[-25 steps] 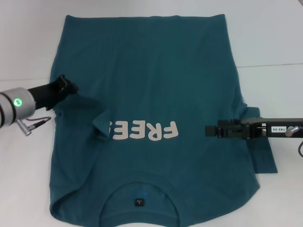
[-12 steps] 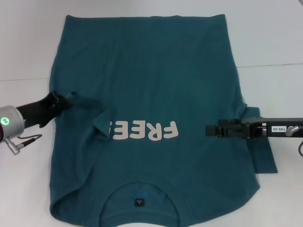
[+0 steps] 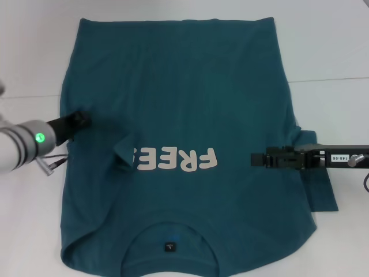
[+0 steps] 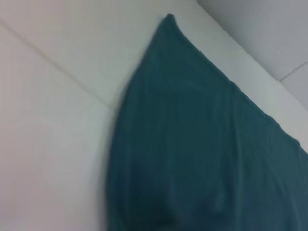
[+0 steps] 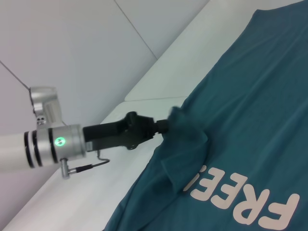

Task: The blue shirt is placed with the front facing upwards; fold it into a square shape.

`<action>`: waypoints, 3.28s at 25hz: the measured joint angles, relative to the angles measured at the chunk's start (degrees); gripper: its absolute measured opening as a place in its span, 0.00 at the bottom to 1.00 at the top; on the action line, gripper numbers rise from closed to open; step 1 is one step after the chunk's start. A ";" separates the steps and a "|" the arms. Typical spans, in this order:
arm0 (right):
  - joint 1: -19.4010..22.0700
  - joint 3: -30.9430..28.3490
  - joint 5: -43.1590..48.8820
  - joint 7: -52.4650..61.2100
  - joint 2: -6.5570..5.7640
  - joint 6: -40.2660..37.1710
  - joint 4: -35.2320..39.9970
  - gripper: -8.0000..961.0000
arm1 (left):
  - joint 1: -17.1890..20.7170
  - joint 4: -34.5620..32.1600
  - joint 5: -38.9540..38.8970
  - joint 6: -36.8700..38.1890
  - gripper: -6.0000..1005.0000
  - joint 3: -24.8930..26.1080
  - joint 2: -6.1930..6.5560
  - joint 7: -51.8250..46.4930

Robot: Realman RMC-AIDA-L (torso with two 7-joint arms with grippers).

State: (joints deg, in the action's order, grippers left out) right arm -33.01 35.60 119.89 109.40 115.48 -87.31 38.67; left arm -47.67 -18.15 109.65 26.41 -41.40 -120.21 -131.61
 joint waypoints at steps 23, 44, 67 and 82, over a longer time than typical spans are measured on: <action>0.02 -0.03 0.00 -0.04 0.06 -0.60 0.00 0.84 | 8.93 -5.71 0.07 23.45 0.03 -5.01 2.87 -6.23; 1.33 0.55 0.13 -0.43 0.27 -1.79 -0.09 0.83 | 1.96 -4.53 6.58 18.17 0.03 -10.11 -0.57 -9.63; 0.41 0.04 -1.99 -0.51 0.27 -2.87 0.30 0.83 | 19.23 -20.17 0.81 63.63 0.17 -0.83 3.41 12.34; 0.03 0.56 -4.59 2.02 -0.74 -2.63 0.00 0.82 | 31.49 -21.21 0.12 80.27 0.77 6.40 -1.44 50.80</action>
State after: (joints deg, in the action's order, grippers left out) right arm -32.98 36.15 115.30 111.42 114.74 -89.94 38.67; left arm -16.18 -39.36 109.76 106.67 -35.00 -121.65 -80.80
